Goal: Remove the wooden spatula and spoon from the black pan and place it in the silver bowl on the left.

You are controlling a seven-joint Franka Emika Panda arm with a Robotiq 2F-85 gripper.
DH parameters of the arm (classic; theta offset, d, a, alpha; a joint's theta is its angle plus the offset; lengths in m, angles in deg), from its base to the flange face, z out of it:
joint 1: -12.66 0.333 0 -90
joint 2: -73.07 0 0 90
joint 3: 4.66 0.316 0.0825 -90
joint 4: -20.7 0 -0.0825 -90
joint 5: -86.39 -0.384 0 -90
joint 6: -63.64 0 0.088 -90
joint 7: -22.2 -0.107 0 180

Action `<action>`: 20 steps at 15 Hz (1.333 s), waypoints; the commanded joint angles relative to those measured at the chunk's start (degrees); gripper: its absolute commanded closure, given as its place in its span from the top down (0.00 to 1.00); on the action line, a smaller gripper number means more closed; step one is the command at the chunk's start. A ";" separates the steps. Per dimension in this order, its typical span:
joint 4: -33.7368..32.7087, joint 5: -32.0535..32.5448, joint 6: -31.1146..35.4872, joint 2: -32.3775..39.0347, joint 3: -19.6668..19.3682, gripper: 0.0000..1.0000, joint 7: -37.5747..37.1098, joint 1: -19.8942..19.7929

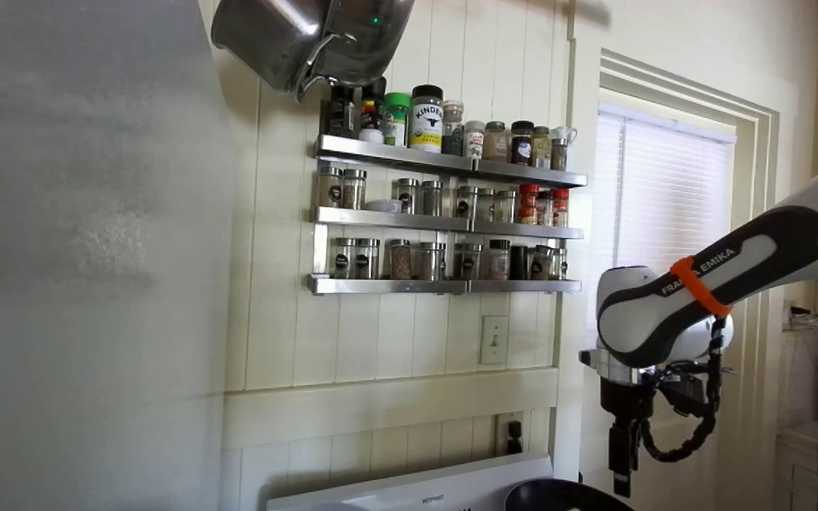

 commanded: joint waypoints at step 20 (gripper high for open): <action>-8.09 16.53 8.03 21.09 2.25 1.00 1.95 -5.47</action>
